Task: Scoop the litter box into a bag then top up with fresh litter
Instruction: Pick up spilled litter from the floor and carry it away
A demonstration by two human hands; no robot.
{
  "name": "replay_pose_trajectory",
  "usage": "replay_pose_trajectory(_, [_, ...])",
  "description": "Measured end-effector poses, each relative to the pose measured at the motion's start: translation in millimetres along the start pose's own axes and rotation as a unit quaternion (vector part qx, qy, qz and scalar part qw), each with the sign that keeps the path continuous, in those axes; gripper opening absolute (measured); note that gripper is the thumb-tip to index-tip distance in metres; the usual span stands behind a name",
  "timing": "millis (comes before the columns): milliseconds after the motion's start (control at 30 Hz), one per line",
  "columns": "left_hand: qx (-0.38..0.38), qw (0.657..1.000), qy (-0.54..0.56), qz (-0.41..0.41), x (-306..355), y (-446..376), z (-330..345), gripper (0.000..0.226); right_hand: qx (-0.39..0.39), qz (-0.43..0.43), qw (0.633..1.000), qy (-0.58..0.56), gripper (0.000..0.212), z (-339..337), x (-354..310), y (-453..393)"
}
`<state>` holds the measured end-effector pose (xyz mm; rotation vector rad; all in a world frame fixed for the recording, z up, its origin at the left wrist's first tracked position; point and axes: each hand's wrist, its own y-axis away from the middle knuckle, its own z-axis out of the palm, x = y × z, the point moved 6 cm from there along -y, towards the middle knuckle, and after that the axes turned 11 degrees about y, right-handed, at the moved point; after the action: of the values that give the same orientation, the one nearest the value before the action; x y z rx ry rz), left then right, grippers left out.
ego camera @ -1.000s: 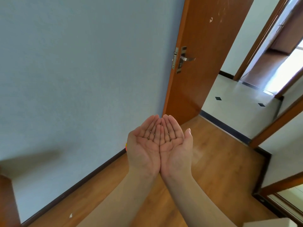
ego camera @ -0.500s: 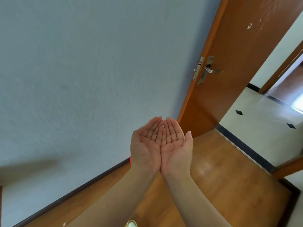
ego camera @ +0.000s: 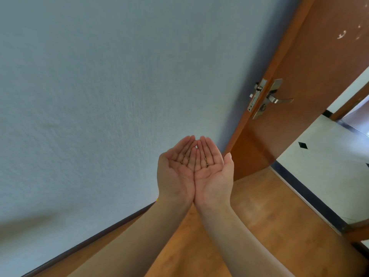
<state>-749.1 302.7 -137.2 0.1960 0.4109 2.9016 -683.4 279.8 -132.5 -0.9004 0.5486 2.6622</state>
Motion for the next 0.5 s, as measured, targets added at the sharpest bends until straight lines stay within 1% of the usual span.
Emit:
replay_pose_trajectory(233, [0.032, 0.997, -0.006, 0.07, -23.6, -75.4, 0.4, 0.054, -0.032, 0.07, 0.997, 0.015, 0.058, -6.7, -4.9, -89.8])
replay_pose_trajectory(367, [0.072, 0.99, 0.0, 0.121, -41.6, -116.5, -2.4, 0.048, -0.057, 0.128, 0.99, 0.027, 0.059, -15.7, -7.3, -145.1])
replay_pose_trajectory(500, [0.116, 0.982, 0.004, 0.147, -58.4, -155.1, -13.6, 0.044, -0.078, 0.169, 0.982, 0.035, 0.06, -30.5, -2.5, -191.7])
